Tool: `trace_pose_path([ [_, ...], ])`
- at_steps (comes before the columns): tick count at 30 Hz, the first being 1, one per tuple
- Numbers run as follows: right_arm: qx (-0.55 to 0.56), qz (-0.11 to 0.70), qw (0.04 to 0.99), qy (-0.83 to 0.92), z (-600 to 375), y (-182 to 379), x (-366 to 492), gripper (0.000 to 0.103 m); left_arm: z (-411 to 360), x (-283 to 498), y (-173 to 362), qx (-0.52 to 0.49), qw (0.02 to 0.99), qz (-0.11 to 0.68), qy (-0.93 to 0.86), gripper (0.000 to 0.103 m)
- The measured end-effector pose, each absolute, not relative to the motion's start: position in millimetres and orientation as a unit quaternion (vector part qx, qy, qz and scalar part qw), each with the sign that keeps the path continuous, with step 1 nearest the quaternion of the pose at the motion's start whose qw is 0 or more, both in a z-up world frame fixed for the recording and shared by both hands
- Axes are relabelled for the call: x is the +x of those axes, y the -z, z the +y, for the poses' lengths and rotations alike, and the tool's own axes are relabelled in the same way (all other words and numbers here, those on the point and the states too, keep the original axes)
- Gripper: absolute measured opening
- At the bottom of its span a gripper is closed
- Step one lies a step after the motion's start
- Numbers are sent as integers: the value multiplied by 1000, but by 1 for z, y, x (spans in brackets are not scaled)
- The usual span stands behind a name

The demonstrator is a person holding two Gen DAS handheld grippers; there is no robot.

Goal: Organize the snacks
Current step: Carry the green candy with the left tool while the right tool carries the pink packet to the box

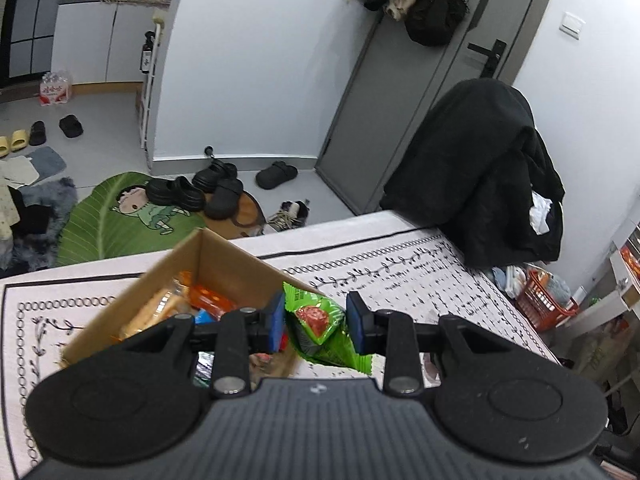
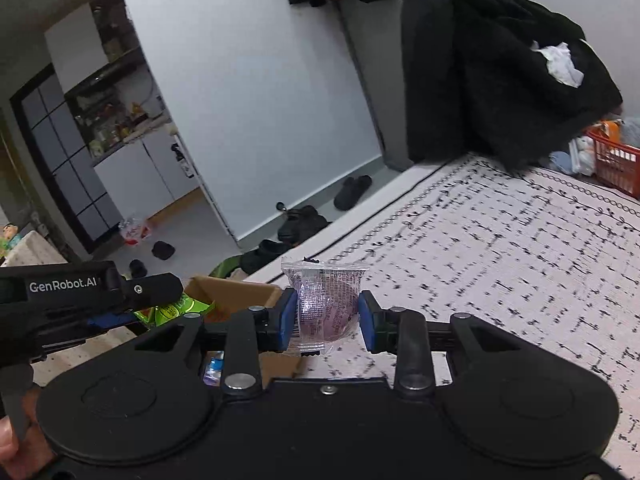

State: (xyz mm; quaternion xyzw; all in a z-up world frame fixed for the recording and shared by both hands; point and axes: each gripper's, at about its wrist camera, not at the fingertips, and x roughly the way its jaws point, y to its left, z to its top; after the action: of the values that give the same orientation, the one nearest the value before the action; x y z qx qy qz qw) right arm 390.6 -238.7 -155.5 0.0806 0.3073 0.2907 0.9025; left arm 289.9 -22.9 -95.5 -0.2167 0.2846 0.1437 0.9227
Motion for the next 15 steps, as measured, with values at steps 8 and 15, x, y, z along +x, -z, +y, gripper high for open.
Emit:
trace_pose_path([
  [8, 79, 301, 901, -302, -220, 150, 384, 33, 1, 280, 92, -221, 920, 281, -162, 32],
  [15, 75, 299, 898, -313, -200, 148, 378, 33, 31, 273, 97, -230, 913, 288, -178, 32],
])
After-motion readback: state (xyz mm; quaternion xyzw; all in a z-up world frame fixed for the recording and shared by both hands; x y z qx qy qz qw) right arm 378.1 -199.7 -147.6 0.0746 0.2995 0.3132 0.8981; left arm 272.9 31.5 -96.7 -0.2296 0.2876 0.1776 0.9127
